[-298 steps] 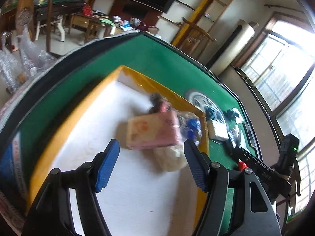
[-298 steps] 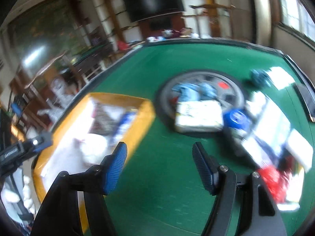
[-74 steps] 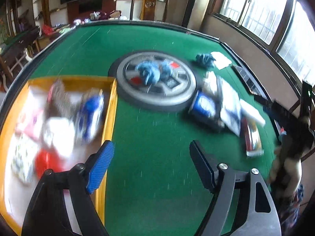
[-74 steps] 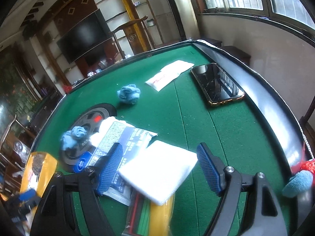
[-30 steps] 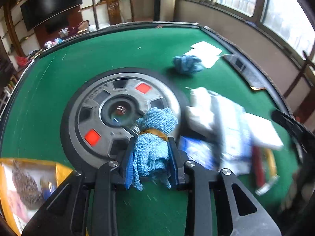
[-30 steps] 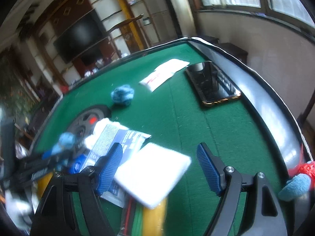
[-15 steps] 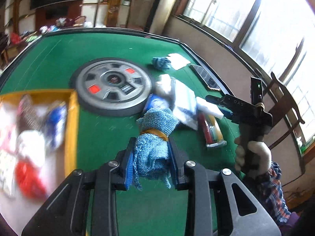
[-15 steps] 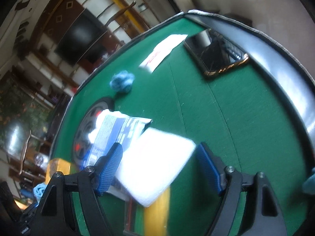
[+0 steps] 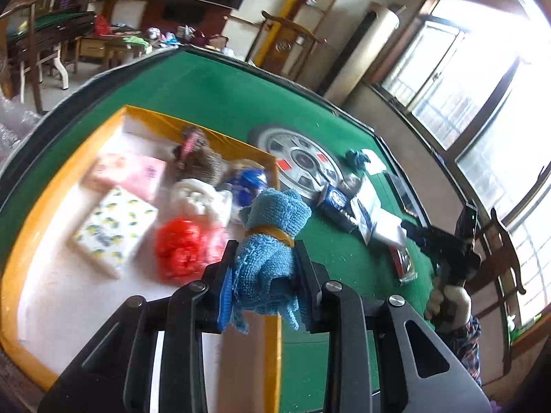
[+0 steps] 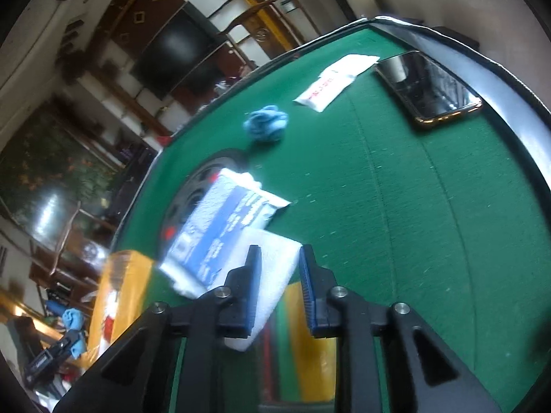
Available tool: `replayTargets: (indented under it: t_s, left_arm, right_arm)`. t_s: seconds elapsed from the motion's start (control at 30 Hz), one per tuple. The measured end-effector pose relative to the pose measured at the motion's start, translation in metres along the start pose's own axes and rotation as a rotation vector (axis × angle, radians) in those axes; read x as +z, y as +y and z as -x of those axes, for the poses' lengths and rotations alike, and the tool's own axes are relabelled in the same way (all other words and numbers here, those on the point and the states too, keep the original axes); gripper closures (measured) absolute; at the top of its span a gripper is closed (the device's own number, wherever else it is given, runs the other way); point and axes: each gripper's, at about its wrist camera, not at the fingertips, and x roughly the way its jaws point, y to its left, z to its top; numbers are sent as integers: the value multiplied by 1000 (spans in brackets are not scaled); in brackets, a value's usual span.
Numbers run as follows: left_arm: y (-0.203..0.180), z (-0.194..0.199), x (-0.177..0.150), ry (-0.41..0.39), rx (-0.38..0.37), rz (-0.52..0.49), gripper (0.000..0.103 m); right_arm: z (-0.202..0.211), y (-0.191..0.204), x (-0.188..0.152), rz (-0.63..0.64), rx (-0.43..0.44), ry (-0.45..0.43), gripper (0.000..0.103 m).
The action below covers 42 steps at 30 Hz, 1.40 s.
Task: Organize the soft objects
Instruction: 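Carry the blue towel toward the box with the left gripper while the right grasps a white foam block, then release the blue towel into the box with the left gripper while the right drops the foam block in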
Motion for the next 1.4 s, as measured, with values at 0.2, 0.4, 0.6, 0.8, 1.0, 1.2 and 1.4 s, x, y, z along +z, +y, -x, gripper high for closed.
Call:
replayTargets:
  t_s: [0.2, 0.4, 0.6, 0.8, 1.0, 1.2, 1.4]
  left_arm:
    - [16, 18, -3, -52, -7, 26, 76]
    - [27, 29, -9, -82, -21, 24, 76]
    - [40, 32, -16, -79, -47, 53, 76]
    - [51, 39, -18, -92, -36, 64, 76]
    - [66, 36, -18, -93, -31, 98, 76]
    - [93, 38, -12, -81, 53, 142, 76]
    - [111, 16, 10, -15, 166, 122, 76]
  right_arm:
    - [6, 11, -3, -15, -40, 13, 52]
    - [-2, 42, 8, 74, -140, 85, 35]
    - [-50, 53, 11, 135, -228, 217, 34]
    - [-39, 93, -1, 249, -176, 165, 64]
    - [-50, 104, -10, 299, -271, 168, 75]
    - [-19, 92, -14, 234, -197, 129, 90]
    - [8, 109, -20, 242, -106, 90, 90]
